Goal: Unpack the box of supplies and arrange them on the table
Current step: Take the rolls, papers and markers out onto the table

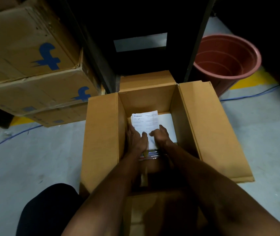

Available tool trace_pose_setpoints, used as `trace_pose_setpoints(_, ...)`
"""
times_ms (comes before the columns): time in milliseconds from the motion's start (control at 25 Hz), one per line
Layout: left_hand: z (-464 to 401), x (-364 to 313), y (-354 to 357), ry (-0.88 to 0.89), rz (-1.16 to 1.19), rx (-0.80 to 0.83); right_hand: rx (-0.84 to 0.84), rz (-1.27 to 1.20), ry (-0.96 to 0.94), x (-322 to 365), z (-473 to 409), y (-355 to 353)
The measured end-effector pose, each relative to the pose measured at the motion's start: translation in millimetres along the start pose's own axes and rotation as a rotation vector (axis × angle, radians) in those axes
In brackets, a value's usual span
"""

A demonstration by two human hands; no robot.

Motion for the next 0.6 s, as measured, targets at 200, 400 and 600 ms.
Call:
trace_pose_setpoints(200, -10.7, 8.9, 2.0, -0.150, 0.169, 0.016, -0.047, 0.093, -0.003, 5.4, 9.9, -16.1)
trace_pose_setpoints(400, -12.6, -8.0, 18.7, -0.151, 0.221, 0.061, -0.179, 0.401, -0.132, 22.2, 6.5, -31.8)
trace_pose_setpoints(600, -22.0, 6.0, 25.3, -0.212, 0.223, 0.040, -0.040, 0.771, 0.080, 8.2, -6.6, -16.7)
Point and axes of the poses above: each hand's wrist, its own z-axis away from the middle knuckle, its own y-axis out of the palm, x = y × z, the point moved 8 cm from there along -z, towards the middle knuckle, and after that the axes turned 11 degrees about -z, right-handed, at the moved point
